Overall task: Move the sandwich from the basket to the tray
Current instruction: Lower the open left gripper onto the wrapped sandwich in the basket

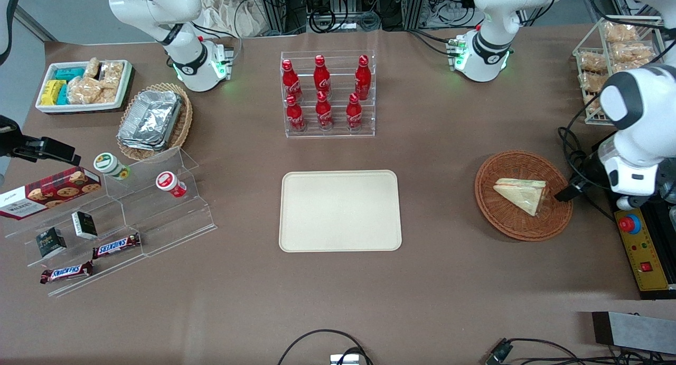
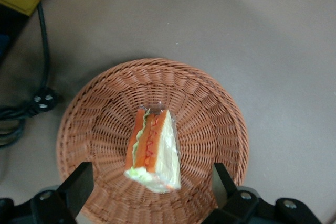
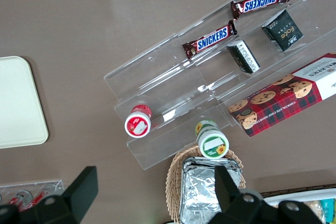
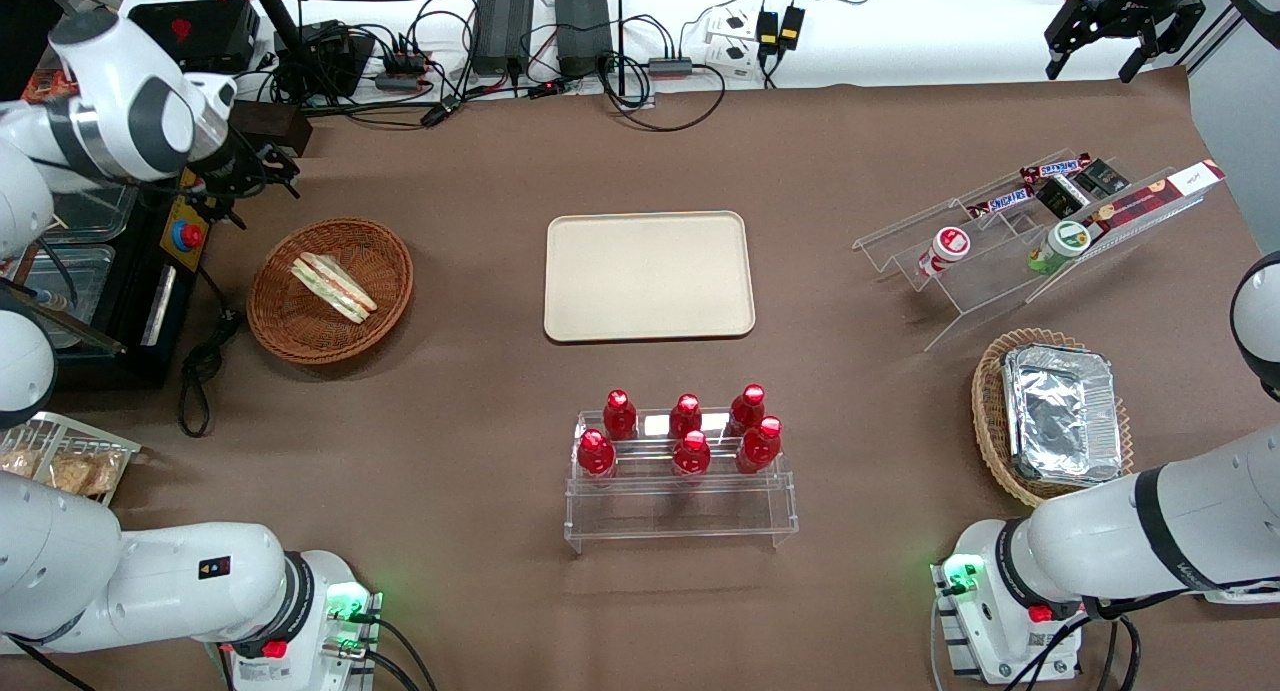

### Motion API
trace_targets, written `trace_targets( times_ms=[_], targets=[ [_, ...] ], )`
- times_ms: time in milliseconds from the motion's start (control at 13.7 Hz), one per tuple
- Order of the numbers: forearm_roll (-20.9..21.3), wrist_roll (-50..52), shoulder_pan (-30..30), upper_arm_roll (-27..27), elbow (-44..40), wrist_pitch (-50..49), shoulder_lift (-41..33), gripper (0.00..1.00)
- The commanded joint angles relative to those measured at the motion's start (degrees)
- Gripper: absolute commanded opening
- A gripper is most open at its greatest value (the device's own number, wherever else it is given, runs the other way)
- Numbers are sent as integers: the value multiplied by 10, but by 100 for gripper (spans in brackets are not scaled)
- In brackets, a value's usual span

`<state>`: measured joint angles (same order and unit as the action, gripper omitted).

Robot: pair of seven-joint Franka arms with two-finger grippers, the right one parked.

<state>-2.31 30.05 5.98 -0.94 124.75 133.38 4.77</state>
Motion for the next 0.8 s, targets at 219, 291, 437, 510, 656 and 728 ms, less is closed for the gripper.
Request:
trace_targets(
  times_ms=[219, 291, 437, 510, 656, 728],
  targets=[
    [-16, 25, 1, 5, 83, 143, 29, 100],
    [-22, 25, 0, 5, 92, 163, 37, 100],
    [-24, 25, 0, 5, 98, 181, 50, 100],
    [-24, 25, 0, 5, 99, 185, 52, 100],
    [-29, 25, -1, 5, 100, 195, 63, 100],
    [-31, 25, -2, 6, 100, 200, 67, 100]
  ],
)
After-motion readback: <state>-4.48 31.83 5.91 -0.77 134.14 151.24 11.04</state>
